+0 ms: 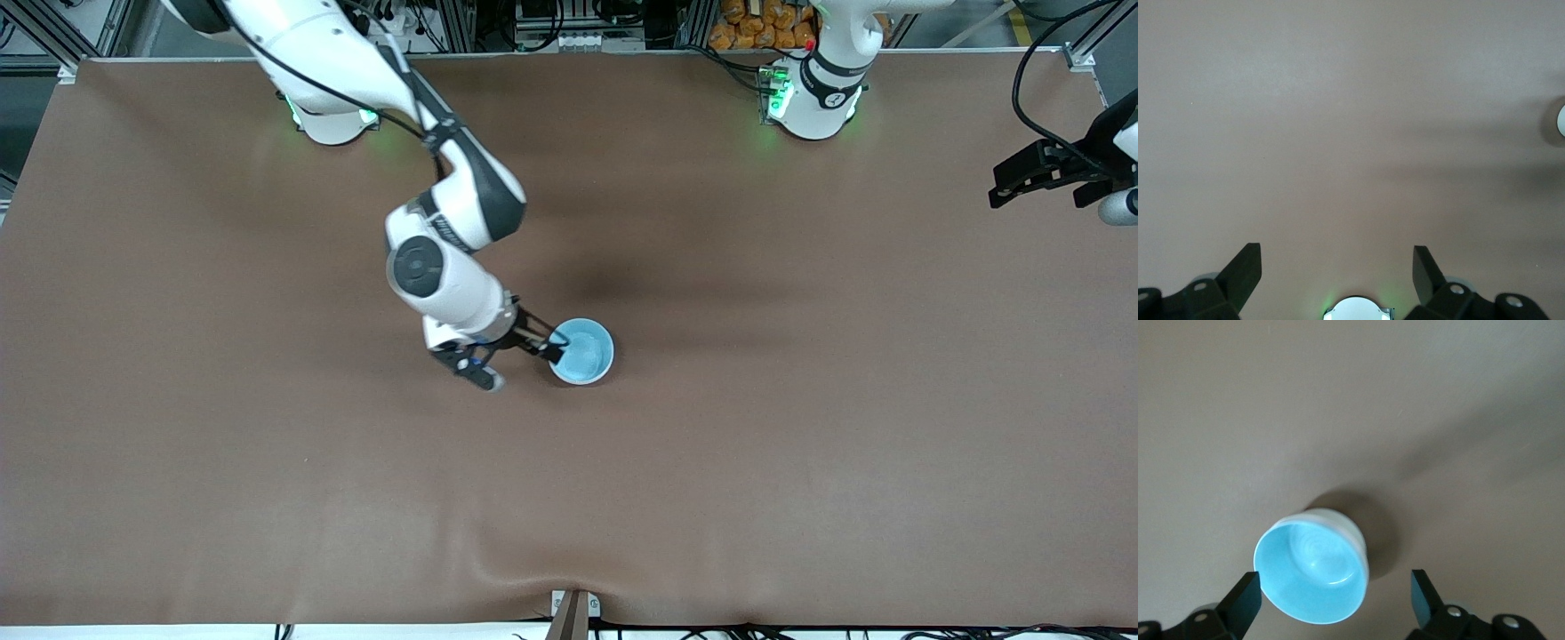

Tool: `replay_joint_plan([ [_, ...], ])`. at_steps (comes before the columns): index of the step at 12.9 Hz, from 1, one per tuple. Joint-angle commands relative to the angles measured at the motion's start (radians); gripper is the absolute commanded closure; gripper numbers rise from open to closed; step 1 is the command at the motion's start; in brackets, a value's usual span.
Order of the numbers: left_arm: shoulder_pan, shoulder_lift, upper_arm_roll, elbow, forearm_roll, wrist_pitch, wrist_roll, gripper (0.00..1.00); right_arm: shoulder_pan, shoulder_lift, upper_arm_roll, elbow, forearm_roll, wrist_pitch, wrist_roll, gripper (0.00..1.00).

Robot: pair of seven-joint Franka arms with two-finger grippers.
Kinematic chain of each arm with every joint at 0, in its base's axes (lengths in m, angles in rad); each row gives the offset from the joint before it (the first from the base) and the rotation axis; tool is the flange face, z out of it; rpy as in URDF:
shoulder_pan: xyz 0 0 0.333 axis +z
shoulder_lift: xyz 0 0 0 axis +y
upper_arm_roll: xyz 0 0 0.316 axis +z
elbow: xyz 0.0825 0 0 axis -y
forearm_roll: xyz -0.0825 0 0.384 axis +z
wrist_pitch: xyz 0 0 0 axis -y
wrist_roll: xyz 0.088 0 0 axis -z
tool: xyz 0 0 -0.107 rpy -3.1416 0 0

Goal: Stack pink and blue bowls on white bowl

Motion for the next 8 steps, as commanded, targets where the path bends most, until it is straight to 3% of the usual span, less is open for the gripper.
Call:
replay_joint_plan([
  [1, -0.002, 0.003, 0.0, 0.01, -0.009, -0.013, 0.008, 0.0, -0.129, -0.092, 0.015, -0.026, -0.008, -0.167, -0.212, 0.0],
  [2, -0.002, 0.003, 0.0, 0.011, -0.011, -0.013, 0.008, 0.0, -0.167, -0.111, 0.012, -0.04, -0.016, -0.208, -0.295, 0.0],
  [5, -0.002, 0.003, 0.0, 0.013, -0.011, -0.013, 0.01, 0.0, -0.249, -0.215, 0.011, -0.15, -0.178, -0.236, -0.483, 0.0],
  [8, -0.002, 0.005, 0.0, 0.011, -0.011, -0.013, 0.01, 0.0, -0.35, -0.299, 0.011, -0.219, -0.194, -0.275, -0.706, 0.0],
])
